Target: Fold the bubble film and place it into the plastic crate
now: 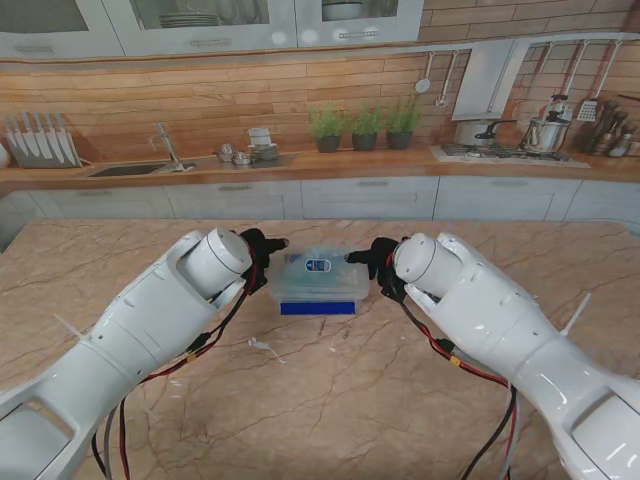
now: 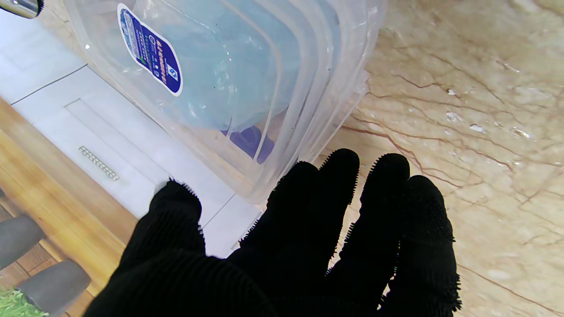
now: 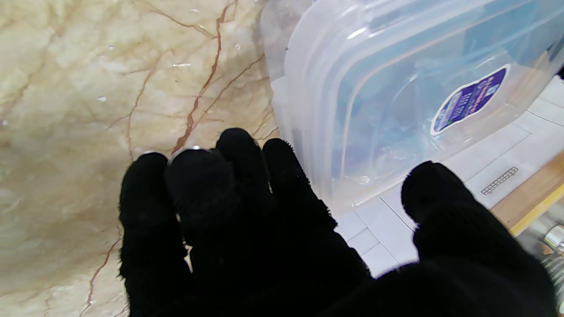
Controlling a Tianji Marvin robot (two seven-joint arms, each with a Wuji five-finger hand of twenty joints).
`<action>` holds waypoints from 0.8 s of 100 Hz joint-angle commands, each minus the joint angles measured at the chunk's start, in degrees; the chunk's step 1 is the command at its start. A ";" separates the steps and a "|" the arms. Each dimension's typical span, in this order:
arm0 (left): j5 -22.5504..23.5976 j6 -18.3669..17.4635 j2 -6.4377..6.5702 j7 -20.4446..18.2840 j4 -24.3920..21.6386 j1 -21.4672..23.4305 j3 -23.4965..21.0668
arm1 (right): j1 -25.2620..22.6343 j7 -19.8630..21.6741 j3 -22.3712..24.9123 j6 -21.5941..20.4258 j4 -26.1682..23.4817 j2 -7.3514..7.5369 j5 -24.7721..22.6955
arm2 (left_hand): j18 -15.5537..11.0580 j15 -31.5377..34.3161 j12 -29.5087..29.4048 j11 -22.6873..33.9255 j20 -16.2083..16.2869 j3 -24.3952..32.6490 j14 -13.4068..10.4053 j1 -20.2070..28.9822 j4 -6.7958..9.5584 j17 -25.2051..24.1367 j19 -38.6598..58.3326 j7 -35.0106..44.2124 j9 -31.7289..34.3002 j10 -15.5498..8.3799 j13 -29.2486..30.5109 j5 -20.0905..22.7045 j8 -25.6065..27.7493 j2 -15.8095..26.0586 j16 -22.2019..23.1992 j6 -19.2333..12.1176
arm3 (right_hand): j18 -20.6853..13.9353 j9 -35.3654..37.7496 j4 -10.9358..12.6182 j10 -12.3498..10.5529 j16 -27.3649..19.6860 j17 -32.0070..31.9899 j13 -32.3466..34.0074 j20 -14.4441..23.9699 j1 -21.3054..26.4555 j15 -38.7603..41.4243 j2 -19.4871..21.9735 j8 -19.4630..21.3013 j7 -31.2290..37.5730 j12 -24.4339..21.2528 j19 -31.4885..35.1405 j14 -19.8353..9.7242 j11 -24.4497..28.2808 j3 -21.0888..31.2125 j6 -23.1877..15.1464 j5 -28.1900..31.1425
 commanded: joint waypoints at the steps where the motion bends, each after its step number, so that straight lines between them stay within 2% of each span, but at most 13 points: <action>1: 0.28 0.29 0.03 -1.47 -1.20 0.47 0.52 | -0.74 -0.12 -0.25 0.00 -0.80 -0.59 -0.28 | -2.42 -0.56 -0.65 -0.74 -0.36 -0.16 -0.19 -0.68 1.05 -0.70 -0.28 0.65 -2.02 -3.01 -0.77 -0.94 0.66 -1.82 -0.56 -10.79 | -6.62 -0.09 -1.68 2.86 0.56 -1.32 -0.85 0.81 -2.72 -1.43 -0.10 -1.54 -3.27 -0.38 4.07 1.44 0.12 0.97 -12.95 -3.43; 7: 0.73 0.42 0.56 -2.77 -1.52 0.40 0.99 | -0.86 -0.32 -0.22 0.03 -0.70 -0.56 -0.60 | -2.84 -0.89 -0.70 -0.92 -0.60 0.44 -0.69 -0.62 1.84 -0.64 -0.49 -0.17 -2.63 -3.62 -0.73 -1.96 0.21 -4.17 -0.75 -10.92 | -6.63 -0.44 -1.72 2.85 0.50 -1.77 -1.33 0.67 -2.82 -1.92 -0.21 -1.64 -3.19 -0.56 3.55 1.49 -0.16 1.11 -12.96 -3.55; 18: 1.40 0.91 1.92 -6.75 -1.83 -0.51 2.70 | -1.20 -0.65 0.02 -0.03 -0.70 -0.55 -0.80 | -3.84 -1.70 -0.95 -1.63 -1.28 0.62 -1.85 -0.92 2.05 -0.92 -1.46 -1.84 -4.51 -4.83 -1.26 -4.62 -0.56 -5.68 -1.14 -11.56 | -6.55 -0.95 -1.81 2.81 0.36 -2.54 -2.16 0.43 -2.96 -2.86 -0.32 -1.78 -3.03 -0.94 2.60 1.69 -0.70 1.31 -12.98 -3.78; 52: 2.45 2.18 2.17 -6.84 -1.75 -0.34 3.14 | -2.21 -0.67 1.05 0.03 -2.07 0.09 -1.82 | -4.74 -2.30 -0.91 -1.67 -2.00 1.70 -2.61 -0.13 2.73 -1.37 -2.11 -3.41 -5.71 -4.72 -1.65 -6.28 -1.58 -6.80 -1.43 -11.68 | -6.38 -1.64 -2.04 2.74 0.01 -3.68 -3.30 -0.08 -3.42 -4.85 -0.21 -2.00 -2.28 -1.90 0.76 2.04 -1.95 1.62 -13.09 -3.56; 80: 3.79 1.72 2.92 -7.64 -1.89 0.23 3.23 | -3.21 -0.83 3.01 0.74 -3.96 1.09 -4.24 | -5.62 -2.93 -1.00 -1.82 -2.59 2.97 -3.70 0.75 3.22 -1.78 -2.58 -3.23 -5.96 -6.19 -1.60 -6.85 -1.61 -8.37 -1.79 -12.48 | -6.11 -1.96 -2.22 2.79 -0.22 -4.18 -3.86 -0.44 -3.63 -6.17 -0.07 -2.08 -1.49 -2.53 -0.44 2.21 -2.79 1.72 -12.81 -2.57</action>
